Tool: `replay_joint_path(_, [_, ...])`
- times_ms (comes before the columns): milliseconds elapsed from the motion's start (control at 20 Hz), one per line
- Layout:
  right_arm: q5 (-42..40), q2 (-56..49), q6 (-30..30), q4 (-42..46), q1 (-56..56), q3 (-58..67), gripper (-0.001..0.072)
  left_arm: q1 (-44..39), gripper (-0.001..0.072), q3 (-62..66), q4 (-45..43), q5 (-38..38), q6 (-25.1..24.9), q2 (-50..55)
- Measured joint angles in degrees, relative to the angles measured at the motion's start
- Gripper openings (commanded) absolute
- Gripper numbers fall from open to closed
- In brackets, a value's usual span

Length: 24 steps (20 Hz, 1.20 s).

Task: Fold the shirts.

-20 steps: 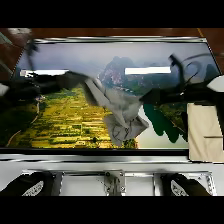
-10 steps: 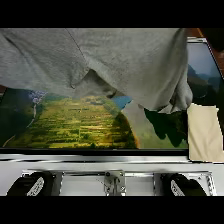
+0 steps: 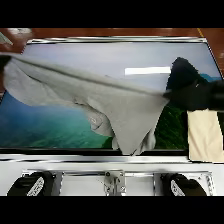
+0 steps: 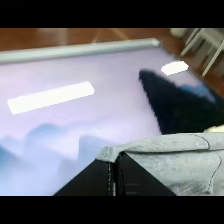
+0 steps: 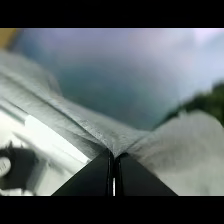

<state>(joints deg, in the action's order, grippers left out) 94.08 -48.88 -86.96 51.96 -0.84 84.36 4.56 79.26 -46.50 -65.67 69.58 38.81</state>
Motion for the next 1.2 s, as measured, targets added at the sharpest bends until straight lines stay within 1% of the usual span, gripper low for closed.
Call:
replay_joint_path(100, [-2.25,-1.07,0.79,2.40,0.02,-7.37,0.0056,0.00,0.0037,-4.04,-2.10,-2.47,1.29,0.02])
replay_joint_path(200, [-8.92,-3.56,3.56,1.51,0.02,-13.75,0.0056,0.02,0.0036,-9.49,-3.52,-3.54,2.01,-0.04])
replay_joint_path(300, [-17.25,-8.28,7.26,-2.10,0.02,-17.94,0.0056,0.02,0.0037,-16.04,-4.37,-3.13,2.47,-0.02])
replay_joint_path(400, [-24.46,-14.34,11.21,-8.33,0.02,-20.04,0.0056,0.02,0.0037,-22.82,-4.50,-0.87,2.82,-0.02])
replay_joint_path(500, [-28.98,-20.87,13.99,-13.75,0.02,-21.18,0.0056,0.02,0.0037,-29.66,-2.99,2.49,3.32,-0.02])
replay_joint_path(550, [-30.62,-24.09,14.84,-15.78,0.02,-21.55,0.0068,0.02,0.0037,-33.14,-1.36,4.44,3.37,-0.02])
replay_joint_path(600, [-31.12,-26.80,15.43,-17.20,0.00,-21.79,0.0266,0.04,0.0037,-36.20,0.35,6.14,3.45,-0.02])
replay_joint_path(650, [-31.43,-29.11,15.87,-18.51,-0.02,-21.94,0.0617,0.04,0.0037,-39.19,2.21,8.02,3.56,-0.02])
replay_joint_path(700, [-31.54,-30.97,16.39,-19.21,-0.37,-22.01,0.0668,0.07,0.0037,-41.44,3.39,9.35,3.61,-0.02])
replay_joint_path(750, [-30.36,-32.22,17.29,-20.04,-1.05,-21.70,0.0661,0.15,0.0037,-43.23,4.76,10.51,3.74,0.00])
replay_joint_path(800, [-27.58,-33.18,18.18,-20.70,-2.05,-20.92,0.0625,0.11,0.0037,-44.37,6.10,11.10,3.72,-0.02])
replay_joint_path(850, [-23.61,-33.86,18.88,-20.74,-3.69,-19.56,0.0549,0.02,0.0036,-45.11,6.73,11.61,3.63,-0.02])
replay_joint_path(950, [-14.34,-34.62,18.91,-16.33,-7.56,-16.24,0.0547,0.04,0.0037,-45.77,7.80,12.87,3.19,-0.02])
replay_joint_path(1050, [-3.41,-33.75,16.81,-5.95,-11.21,-14.60,0.0548,0.04,0.0037,-45.90,8.33,13.66,2.84,-0.02])
replay_joint_path(1150, [-0.33,-30.36,14.84,2.08,-13.97,-17.94,0.0559,0.04,0.0036,-45.94,8.66,14.16,2.69,-0.02])
replay_joint_path(1200, [-0.48,-28.22,14.01,4.68,-14.73,-21.55,0.0701,0.04,0.0037,-45.94,8.74,14.29,2.67,-0.02])
